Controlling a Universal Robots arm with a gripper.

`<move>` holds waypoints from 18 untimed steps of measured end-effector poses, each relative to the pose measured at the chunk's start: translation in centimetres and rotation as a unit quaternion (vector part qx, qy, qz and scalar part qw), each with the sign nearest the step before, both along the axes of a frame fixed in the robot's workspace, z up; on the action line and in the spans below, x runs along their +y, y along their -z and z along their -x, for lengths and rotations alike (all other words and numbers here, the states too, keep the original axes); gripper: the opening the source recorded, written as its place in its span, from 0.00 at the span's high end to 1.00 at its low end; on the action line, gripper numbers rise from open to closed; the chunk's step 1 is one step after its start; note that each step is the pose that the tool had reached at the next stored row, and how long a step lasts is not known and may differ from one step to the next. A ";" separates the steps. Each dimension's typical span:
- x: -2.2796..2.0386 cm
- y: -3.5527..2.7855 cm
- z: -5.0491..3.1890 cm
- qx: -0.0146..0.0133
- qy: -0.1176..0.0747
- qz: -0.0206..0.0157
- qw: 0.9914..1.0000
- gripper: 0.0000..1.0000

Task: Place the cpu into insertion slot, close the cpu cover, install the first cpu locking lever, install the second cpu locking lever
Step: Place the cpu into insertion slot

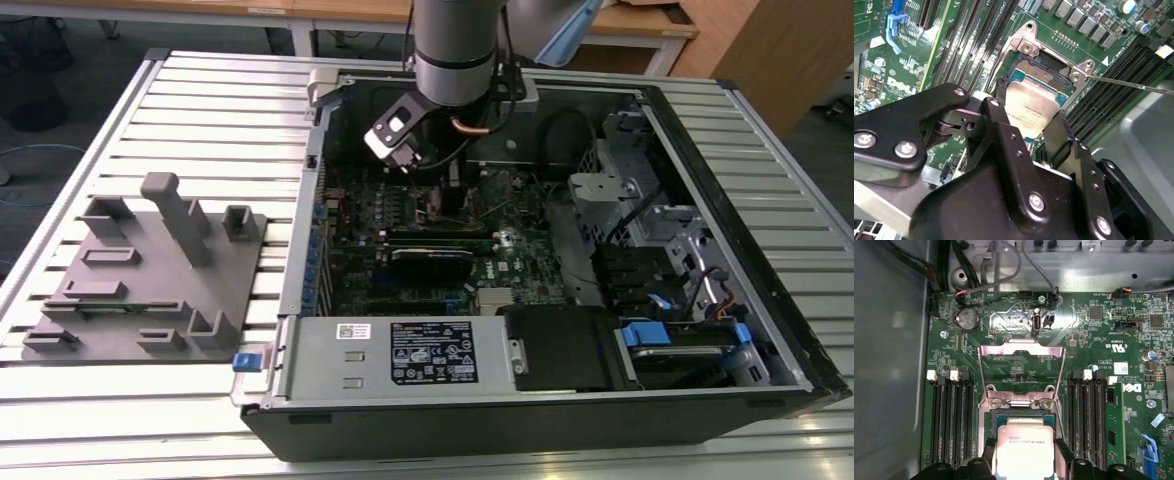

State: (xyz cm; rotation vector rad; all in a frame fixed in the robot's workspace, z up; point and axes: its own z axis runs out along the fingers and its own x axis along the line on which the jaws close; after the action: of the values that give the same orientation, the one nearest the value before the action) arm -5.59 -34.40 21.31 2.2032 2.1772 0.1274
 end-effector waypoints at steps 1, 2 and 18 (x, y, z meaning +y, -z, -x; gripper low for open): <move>0.00 0.10 0.03 0.000 0.000 0.000 1.000 0.46; 0.00 0.21 0.06 0.000 0.000 0.000 1.000 0.46; 0.08 1.10 0.40 0.000 0.000 0.000 1.000 0.46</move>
State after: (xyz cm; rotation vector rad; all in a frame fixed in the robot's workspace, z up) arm -5.99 -34.32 20.21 2.2032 2.1773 0.1272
